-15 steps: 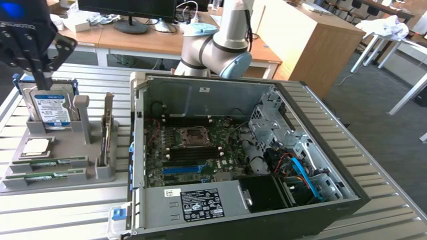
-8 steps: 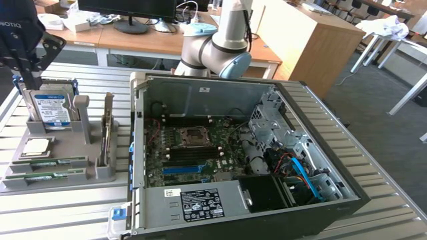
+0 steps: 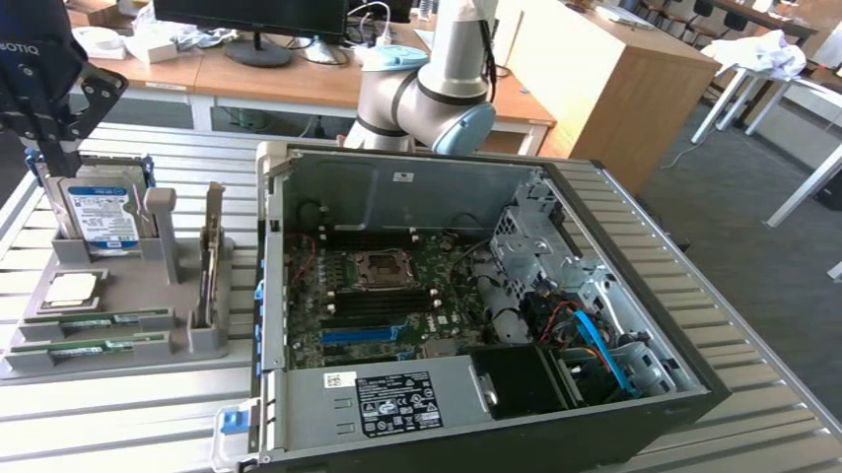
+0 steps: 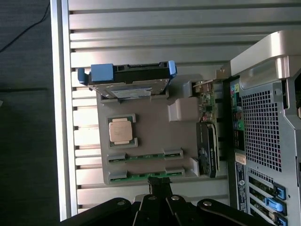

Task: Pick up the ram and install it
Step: 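Reach for the ram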

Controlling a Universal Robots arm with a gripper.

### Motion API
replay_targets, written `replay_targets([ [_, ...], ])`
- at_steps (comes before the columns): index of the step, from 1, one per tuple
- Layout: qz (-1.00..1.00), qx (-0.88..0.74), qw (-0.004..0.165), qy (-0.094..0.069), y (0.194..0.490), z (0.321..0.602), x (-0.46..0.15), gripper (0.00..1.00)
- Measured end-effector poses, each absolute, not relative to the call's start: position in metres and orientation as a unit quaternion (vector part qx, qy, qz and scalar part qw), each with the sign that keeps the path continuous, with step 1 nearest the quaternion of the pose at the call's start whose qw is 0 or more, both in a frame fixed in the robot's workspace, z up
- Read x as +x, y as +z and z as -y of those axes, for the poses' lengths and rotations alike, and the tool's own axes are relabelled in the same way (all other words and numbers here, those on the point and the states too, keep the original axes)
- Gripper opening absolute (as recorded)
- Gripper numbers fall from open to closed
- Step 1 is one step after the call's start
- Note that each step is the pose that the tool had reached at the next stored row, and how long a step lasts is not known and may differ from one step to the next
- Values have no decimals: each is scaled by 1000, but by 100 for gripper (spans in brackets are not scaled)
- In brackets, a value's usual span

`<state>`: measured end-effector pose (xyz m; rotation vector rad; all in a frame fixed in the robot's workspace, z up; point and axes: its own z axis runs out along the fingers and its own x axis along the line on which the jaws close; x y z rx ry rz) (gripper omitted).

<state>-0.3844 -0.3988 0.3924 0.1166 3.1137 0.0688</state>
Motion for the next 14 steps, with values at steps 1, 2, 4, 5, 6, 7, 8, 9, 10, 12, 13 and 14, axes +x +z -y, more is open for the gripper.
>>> replay_targets([
  [1, -999, 37, 12, 22, 392, 399, -384, 10],
  [2, -999, 37, 12, 22, 392, 399, -384, 10],
  [4, -999, 37, 12, 22, 392, 399, -385, 10],
  [5, -999, 37, 13, 22, 392, 400, -385, 10],
  [6, -999, 37, 13, 22, 392, 401, -384, 10],
  [7, -999, 37, 12, 22, 392, 402, -384, 10],
  [8, -999, 37, 12, 22, 392, 402, -384, 10],
  [9, -999, 37, 12, 22, 392, 403, -384, 10],
  [10, -999, 37, 12, 22, 392, 404, -384, 10],
  [12, -999, 37, 12, 22, 392, 406, -384, 10],
  [13, -999, 37, 12, 22, 392, 407, -384, 10],
  [14, -999, 37, 12, 22, 392, 408, -384, 10],
])
